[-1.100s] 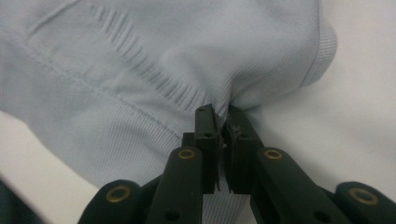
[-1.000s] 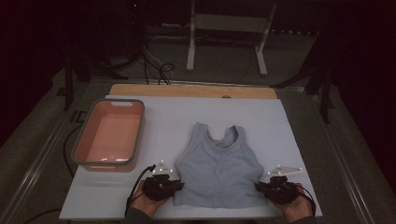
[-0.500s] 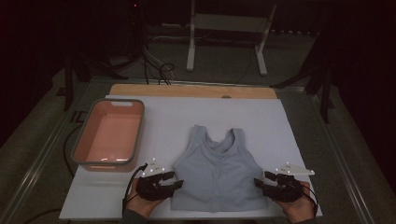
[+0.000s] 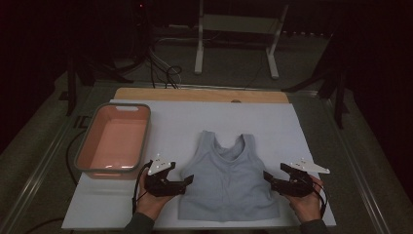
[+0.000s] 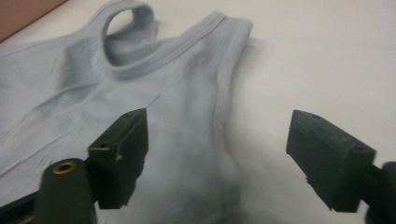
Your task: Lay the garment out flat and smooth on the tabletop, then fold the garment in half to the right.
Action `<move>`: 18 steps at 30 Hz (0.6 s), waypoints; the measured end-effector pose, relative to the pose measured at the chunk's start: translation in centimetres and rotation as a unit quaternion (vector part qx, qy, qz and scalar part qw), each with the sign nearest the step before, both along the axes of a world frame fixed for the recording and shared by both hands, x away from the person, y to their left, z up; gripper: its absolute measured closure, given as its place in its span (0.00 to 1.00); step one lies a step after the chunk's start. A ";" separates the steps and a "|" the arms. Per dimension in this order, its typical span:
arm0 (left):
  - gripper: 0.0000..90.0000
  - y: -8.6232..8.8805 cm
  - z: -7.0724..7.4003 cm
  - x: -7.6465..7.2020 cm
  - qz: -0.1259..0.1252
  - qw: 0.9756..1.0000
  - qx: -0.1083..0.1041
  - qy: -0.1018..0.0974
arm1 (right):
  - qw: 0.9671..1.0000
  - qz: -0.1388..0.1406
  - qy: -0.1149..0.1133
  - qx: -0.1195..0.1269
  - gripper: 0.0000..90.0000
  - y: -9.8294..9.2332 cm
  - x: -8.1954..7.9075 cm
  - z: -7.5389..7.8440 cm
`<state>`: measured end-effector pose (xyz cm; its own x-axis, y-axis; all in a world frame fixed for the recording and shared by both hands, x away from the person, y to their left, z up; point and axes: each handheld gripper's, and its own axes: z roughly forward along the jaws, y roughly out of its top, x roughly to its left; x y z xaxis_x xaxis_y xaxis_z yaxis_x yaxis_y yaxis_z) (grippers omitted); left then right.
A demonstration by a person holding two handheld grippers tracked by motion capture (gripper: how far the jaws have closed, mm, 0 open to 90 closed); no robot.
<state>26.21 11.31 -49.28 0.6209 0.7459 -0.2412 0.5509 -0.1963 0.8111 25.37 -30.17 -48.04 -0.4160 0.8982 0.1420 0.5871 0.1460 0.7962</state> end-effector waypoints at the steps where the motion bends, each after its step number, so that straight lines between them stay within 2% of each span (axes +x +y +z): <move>1: 0.18 -0.2 -0.1 0.1 0.000 1.000 0.001 0.001 | 1.000 -0.005 -0.002 0.000 0.23 -0.1 0.0 -0.1; 4: 0.18 -0.5 -0.6 0.3 0.002 1.000 0.003 0.005 | 1.000 -0.016 -0.005 0.003 0.23 -0.3 -0.1 -0.2; 7: 0.18 -0.8 -1.0 0.3 0.004 1.000 0.017 0.007 | 1.000 -0.025 -0.009 0.003 0.23 -0.6 -0.2 -0.3; 10: 0.19 -0.8 -1.1 0.2 0.008 1.000 0.022 0.010 | 0.999 -0.032 -0.014 0.002 0.23 -0.8 -0.3 -0.4; 15: 0.21 -0.6 -1.6 0.4 0.023 0.999 0.032 0.029 | 0.999 -0.038 -0.015 -0.007 0.23 -1.0 -0.4 -0.6; 18: 0.24 -0.7 -2.0 0.5 0.031 0.997 0.050 0.041 | 0.999 -0.038 -0.020 -0.015 0.23 -1.0 -0.5 -0.6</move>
